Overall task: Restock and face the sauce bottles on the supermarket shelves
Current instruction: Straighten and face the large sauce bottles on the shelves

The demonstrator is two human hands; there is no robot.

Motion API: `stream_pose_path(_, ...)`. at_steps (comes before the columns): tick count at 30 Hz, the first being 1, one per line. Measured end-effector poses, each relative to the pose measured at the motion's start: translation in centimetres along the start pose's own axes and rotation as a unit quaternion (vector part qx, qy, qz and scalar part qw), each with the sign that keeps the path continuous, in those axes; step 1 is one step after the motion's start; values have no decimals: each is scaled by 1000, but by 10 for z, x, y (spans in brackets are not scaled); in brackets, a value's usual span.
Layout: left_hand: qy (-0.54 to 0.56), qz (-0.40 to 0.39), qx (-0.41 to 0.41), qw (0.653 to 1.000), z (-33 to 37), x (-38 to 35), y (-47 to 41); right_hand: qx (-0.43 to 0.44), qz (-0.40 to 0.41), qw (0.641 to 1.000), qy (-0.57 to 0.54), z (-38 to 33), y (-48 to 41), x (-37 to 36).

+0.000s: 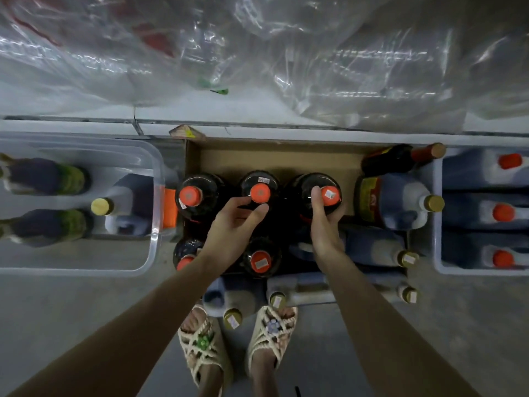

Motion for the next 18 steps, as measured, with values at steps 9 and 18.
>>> stream_pose_path(9,-10,2,-12,1000,7,10,-7,40,25,990,-133,-9,-16,-9)
stream_pose_path(18,6,3,-18,1000,27,25,9,128,19,981,-146,-62,8,8)
Point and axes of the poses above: each hand's wrist, its own y-axis away from the middle knuckle, its own x-axis out of the back of the hand, z = x × y, the point moved 7 cm from there along -y, towards the middle knuckle, and after that the axes turned 12 degrees about z, right-handed, at the moved point
